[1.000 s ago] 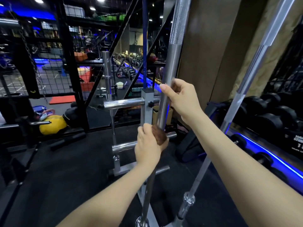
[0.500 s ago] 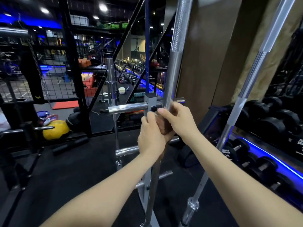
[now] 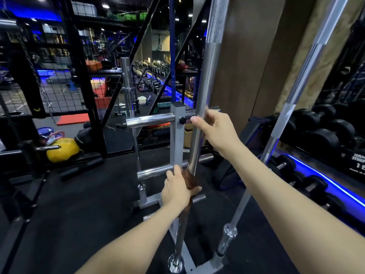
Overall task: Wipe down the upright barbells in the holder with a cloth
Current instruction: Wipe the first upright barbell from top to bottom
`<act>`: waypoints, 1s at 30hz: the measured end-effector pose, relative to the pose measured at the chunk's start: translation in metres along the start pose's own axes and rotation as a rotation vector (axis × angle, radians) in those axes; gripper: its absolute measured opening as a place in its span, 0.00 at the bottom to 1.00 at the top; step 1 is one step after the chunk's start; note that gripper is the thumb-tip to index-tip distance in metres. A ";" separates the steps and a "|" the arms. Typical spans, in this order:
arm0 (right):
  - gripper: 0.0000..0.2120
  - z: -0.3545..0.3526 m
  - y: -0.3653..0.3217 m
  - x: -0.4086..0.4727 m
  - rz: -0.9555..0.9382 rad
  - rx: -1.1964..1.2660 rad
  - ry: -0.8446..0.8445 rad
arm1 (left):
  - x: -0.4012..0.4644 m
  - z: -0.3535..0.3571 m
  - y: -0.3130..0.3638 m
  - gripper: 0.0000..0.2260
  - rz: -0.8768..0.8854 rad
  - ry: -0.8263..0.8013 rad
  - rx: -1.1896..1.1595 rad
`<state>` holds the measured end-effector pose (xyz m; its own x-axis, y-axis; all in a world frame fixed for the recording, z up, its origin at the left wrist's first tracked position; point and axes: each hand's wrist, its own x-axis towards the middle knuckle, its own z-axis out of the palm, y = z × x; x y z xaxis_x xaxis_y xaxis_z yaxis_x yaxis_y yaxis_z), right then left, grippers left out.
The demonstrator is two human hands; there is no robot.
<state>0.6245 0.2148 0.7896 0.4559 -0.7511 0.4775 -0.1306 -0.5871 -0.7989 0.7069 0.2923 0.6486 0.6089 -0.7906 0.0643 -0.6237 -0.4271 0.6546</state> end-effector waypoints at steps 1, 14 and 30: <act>0.12 0.000 -0.001 -0.001 0.004 -0.009 -0.010 | 0.000 -0.005 0.003 0.33 0.008 -0.020 -0.036; 0.05 -0.009 0.002 -0.013 -0.013 0.028 0.024 | 0.002 0.005 0.009 0.24 0.146 -0.032 -0.477; 0.03 -0.006 -0.005 -0.005 0.024 0.033 -0.044 | 0.009 -0.006 0.013 0.29 0.250 0.092 -0.266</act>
<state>0.6178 0.2195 0.7937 0.4908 -0.7508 0.4420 -0.1134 -0.5581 -0.8220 0.7068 0.2822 0.6623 0.5028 -0.8084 0.3063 -0.6170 -0.0875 0.7821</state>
